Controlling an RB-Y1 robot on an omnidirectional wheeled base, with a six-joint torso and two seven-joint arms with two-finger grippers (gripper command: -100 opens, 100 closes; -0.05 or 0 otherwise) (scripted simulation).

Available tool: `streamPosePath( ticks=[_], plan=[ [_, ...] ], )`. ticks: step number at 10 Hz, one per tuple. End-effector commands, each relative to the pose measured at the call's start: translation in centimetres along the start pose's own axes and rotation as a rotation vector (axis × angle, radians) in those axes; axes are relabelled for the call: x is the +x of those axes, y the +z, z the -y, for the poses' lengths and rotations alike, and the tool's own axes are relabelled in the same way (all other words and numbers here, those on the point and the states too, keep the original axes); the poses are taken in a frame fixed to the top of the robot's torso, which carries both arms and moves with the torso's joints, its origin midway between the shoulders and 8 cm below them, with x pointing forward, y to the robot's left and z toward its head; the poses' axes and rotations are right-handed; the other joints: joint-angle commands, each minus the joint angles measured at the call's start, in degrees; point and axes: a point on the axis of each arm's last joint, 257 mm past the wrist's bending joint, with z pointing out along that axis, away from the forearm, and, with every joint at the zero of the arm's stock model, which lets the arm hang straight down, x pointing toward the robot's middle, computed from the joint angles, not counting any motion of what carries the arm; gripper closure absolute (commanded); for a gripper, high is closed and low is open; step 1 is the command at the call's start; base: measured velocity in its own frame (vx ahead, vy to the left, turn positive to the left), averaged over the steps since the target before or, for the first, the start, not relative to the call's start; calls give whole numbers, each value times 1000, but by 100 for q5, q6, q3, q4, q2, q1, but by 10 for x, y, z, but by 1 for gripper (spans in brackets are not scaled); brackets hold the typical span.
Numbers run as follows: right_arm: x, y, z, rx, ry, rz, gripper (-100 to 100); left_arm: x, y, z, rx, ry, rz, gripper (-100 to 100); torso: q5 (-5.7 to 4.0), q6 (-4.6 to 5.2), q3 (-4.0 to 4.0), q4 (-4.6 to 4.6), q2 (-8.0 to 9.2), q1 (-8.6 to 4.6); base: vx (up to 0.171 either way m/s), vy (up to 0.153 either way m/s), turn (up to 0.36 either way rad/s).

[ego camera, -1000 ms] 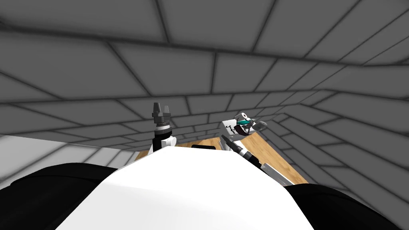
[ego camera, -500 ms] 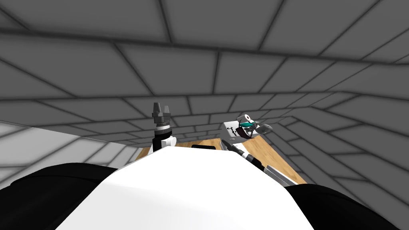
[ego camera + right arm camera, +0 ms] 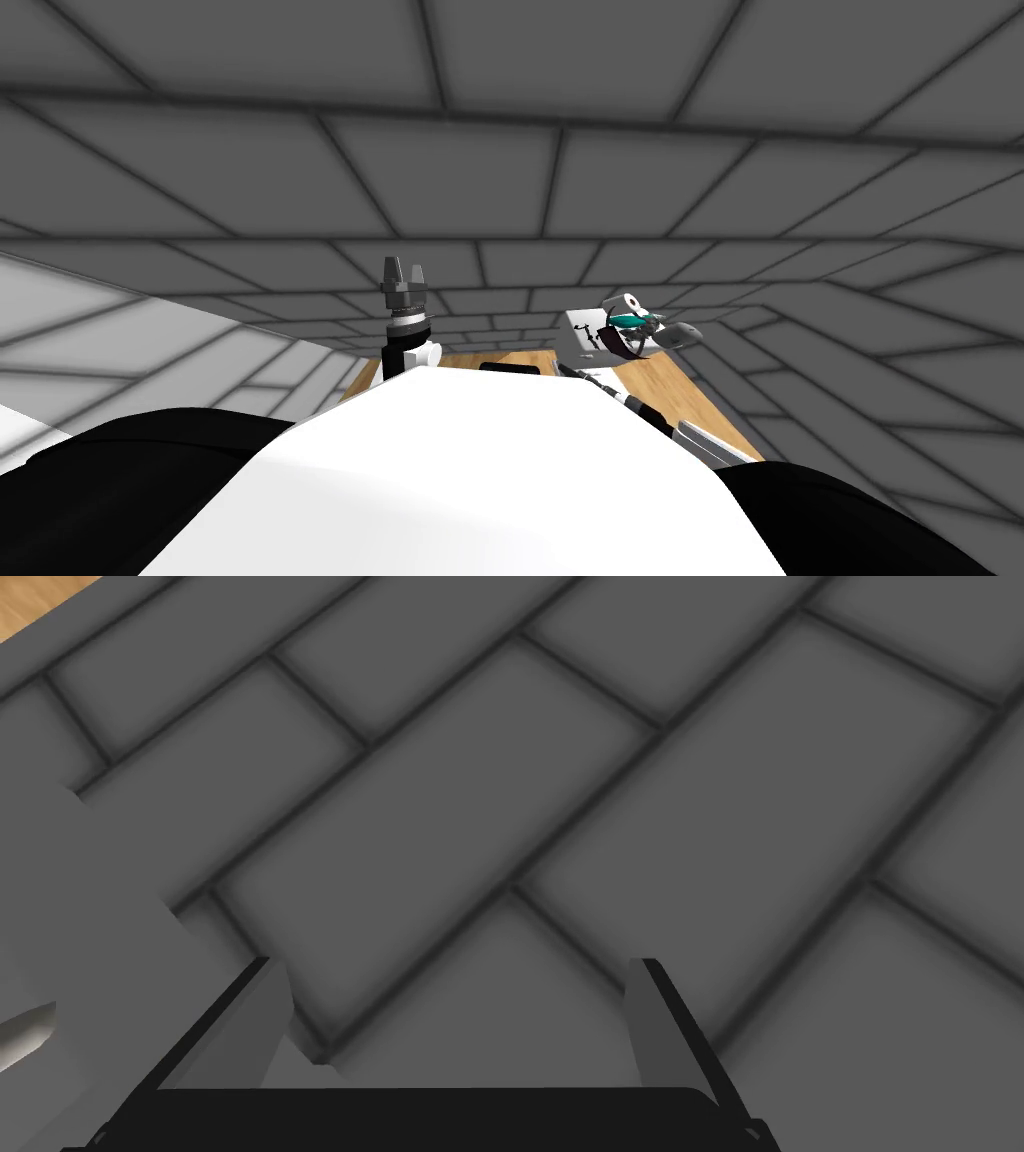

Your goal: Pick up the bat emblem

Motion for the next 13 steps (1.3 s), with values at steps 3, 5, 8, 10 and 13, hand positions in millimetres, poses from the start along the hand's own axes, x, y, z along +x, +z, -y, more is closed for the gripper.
streamPosePath(
  ticks=[3, 5, 8, 10, 13],
  plan=[
    [22, -11, 20, 72, -42, -96, -100, 0, 0, 0, 0, 0, 0, 0, 0, -1, 0, 0, 0, 1, 15, -14, 114],
    [37, -22, 38, 128, -62, -158, -100, 0, 0, 0, 0, 0, 0, 0, 1, -4, 1, 0, 2, 4, 14, -9, 186],
    [50, -36, 57, 187, -97, -229, -100, 0, 0, 0, 0, 0, 0, 0, 1, -3, 2, 1, 3, 8, 11, -3, 102],
    [60, -48, 72, 237, -112, -276, -100, 0, 0, 0, 0, 0, 0, 0, 1, 3, 2, 1, 4, 7, 13, -2, 122],
    [68, -64, 90, 292, -149, -339, -100, 0, 0, 0, 0, 0, 0, 0, 1, 4, 3, 2, 4, 7, 14, -2, 115]
  ],
)
